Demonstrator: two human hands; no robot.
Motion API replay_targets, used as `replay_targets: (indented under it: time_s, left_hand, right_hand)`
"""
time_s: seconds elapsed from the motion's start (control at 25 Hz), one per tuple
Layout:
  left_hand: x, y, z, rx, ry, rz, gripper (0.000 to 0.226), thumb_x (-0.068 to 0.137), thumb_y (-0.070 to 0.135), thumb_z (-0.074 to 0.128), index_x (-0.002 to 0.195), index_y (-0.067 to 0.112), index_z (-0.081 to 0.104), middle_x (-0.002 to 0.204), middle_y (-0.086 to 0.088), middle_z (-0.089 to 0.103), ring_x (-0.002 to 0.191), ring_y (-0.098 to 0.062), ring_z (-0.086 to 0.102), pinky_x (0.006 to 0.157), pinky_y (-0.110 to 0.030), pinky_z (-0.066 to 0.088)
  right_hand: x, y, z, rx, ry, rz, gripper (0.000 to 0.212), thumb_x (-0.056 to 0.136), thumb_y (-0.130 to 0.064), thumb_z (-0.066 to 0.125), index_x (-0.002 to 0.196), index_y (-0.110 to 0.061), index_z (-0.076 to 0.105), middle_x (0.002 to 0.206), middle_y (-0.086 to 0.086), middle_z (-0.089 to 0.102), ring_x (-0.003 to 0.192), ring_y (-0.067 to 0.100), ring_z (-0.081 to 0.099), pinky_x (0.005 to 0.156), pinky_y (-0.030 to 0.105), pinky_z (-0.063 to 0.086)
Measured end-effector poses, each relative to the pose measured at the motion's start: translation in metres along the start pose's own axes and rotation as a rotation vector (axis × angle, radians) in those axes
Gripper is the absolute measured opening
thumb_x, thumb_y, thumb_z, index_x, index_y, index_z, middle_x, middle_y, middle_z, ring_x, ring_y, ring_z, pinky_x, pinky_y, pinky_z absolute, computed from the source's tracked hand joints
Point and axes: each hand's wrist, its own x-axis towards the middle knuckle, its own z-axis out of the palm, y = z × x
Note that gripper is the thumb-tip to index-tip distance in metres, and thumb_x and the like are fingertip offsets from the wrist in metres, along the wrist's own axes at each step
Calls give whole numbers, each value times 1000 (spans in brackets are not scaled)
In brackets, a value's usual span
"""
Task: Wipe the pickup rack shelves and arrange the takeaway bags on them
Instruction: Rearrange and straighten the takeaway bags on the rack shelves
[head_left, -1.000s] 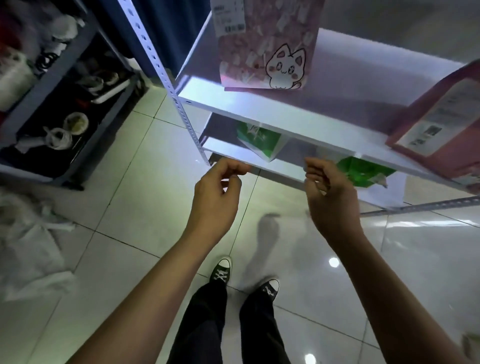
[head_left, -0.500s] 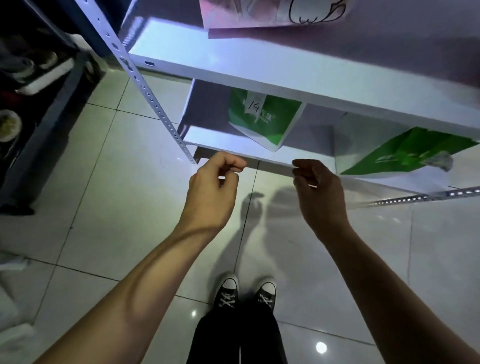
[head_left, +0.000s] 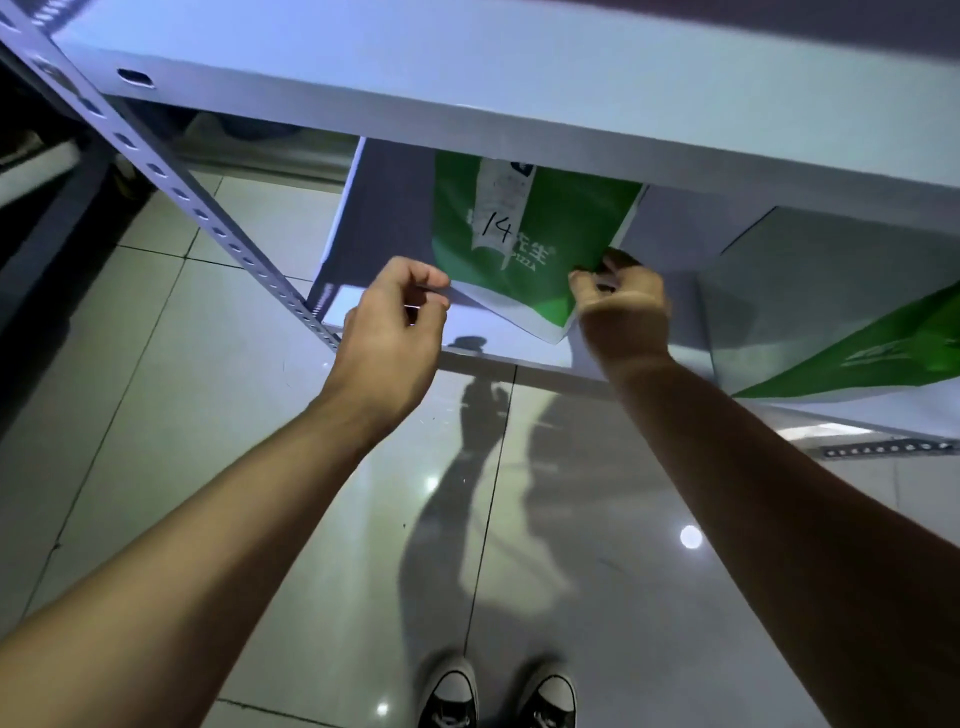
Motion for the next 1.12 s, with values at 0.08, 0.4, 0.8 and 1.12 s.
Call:
replay_targets:
  time_s: [0.08,0.4,0.8,1.12]
  left_hand:
    - [15,-7,0,29,17,-31,20,96,20,46,107,29,59,102,8,68,83,-11,62,74,-35,54]
    - [21,-36,4,-65,73,-228,42,94,14,49,133,30,50,125,2,61,96,-21,61,92,-43,54]
    - [-34,-47,28,-201,-8,-161,23,97,13,54,100,34,64,92,16,71,81,2,63,84,-35,53]
    - [-139,-15,-9,-225,37,-249,24,97,10,57,91,30,68,81,9,73,73,-12,64,81,-44,55]
  right_hand:
    - [9,7,8,4,29,-14,31,96,-22,64,121,-5,70,115,16,71,111,28,63,93,21,43]
    - [-39,47,-25,44,-74,-248,17,101,-13,57,87,-14,66,79,0,66,72,11,58,69,22,43]
    - [-106,68,-63,278,-94,-94,20,105,-6,46,97,-9,64,90,3,69,91,26,67,87,49,58]
    - [-202,49,-109,372,-85,43,24,103,1,44,93,-9,65,72,-11,66,59,-4,54,54,9,43]
